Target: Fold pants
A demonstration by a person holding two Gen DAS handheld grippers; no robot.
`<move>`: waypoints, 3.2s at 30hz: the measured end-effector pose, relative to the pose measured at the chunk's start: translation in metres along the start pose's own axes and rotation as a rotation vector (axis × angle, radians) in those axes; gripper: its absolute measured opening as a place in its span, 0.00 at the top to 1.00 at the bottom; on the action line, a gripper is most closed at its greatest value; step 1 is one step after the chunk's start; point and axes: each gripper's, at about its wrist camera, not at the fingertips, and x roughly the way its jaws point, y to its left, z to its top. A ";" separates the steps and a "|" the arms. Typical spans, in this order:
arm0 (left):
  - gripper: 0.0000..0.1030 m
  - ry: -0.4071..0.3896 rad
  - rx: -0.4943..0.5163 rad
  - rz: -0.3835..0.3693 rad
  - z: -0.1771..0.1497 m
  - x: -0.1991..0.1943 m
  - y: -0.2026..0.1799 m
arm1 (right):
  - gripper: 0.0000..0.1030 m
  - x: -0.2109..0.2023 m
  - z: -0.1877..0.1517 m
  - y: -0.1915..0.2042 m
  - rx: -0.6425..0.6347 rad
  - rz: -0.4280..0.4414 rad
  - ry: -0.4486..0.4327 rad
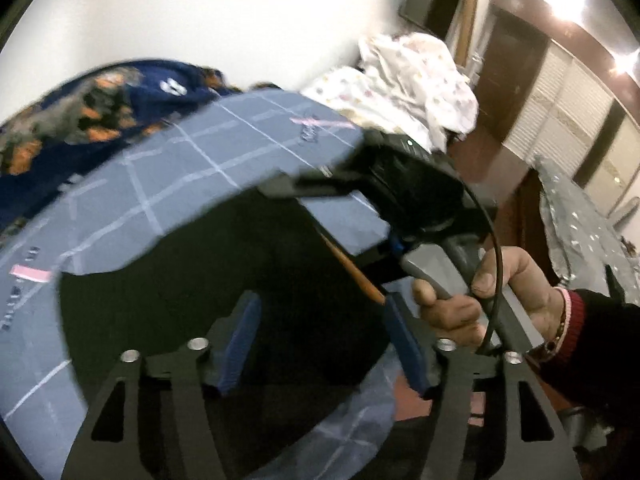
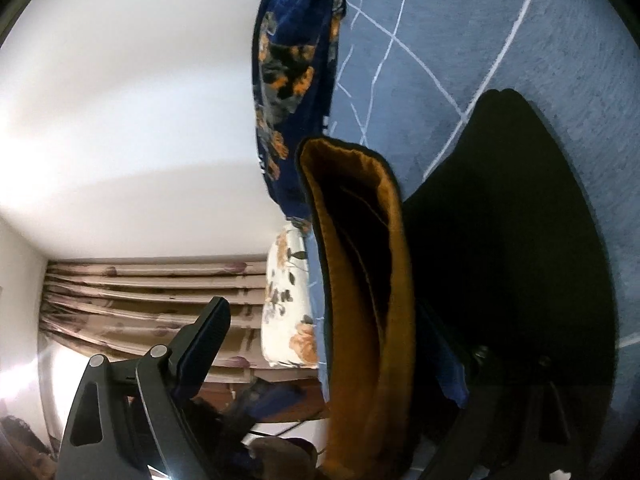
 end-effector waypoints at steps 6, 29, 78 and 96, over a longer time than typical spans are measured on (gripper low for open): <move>0.31 -0.062 -0.058 0.128 -0.020 -0.045 0.036 | 0.37 0.002 0.003 0.005 -0.030 -0.161 0.056; 0.29 0.048 -0.145 0.256 -0.078 -0.040 0.083 | 0.84 -0.041 0.014 -0.014 -0.115 -0.237 -0.032; 0.26 0.052 -0.222 0.202 -0.093 -0.040 0.094 | 0.91 -0.106 -0.107 -0.032 0.126 -0.252 -0.237; 0.26 0.068 -0.238 0.192 -0.095 -0.038 0.095 | 0.88 -0.102 -0.100 -0.031 0.199 -0.304 -0.225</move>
